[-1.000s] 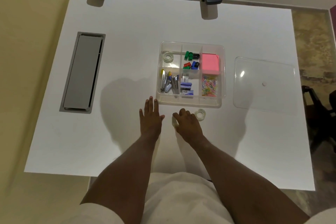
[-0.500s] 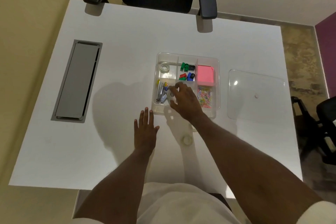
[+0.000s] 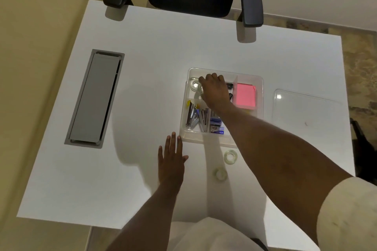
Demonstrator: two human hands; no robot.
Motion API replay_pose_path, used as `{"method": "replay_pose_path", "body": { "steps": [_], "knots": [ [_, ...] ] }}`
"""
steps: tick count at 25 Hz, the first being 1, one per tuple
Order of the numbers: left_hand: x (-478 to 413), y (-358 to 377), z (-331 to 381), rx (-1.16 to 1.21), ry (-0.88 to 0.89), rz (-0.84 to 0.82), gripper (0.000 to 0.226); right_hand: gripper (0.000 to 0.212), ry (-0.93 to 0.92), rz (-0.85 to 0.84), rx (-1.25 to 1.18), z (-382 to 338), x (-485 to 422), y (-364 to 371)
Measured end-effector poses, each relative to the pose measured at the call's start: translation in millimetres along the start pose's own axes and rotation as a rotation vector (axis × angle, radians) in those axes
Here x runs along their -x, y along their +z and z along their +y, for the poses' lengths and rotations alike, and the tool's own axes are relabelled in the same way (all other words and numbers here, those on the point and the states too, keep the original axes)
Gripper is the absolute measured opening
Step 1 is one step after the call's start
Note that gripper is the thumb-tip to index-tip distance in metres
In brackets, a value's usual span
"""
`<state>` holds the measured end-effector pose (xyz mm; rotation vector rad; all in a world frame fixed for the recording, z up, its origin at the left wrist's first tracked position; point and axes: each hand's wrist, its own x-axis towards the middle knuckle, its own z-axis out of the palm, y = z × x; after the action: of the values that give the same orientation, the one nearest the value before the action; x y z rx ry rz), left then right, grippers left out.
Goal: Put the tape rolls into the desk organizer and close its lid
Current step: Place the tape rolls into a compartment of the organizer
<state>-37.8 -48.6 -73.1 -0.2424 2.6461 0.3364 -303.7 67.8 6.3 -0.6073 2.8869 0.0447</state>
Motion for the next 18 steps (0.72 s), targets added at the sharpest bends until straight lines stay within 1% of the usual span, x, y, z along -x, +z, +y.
{"method": "replay_pose_path", "body": {
  "steps": [3, 6, 12, 18],
  "knots": [
    [-1, 2, -1, 0.003, -0.004, -0.014, 0.077, 0.038, 0.019, -0.002, 0.081, 3, -10, 9],
    [-1, 1, -1, 0.01, 0.003, -0.011, 0.077, 0.034, -0.001, 0.006, 0.12, 4, -18, 14],
    [0, -5, 1, -0.016, -0.003, -0.038, 0.076, 0.032, -0.004, 0.027, 0.117, 7, -16, 11],
    [1, -9, 4, -0.029, -0.002, -0.054, 0.077, 0.033, 0.0, 0.07, 0.097, 3, 21, 3]
  ]
}}
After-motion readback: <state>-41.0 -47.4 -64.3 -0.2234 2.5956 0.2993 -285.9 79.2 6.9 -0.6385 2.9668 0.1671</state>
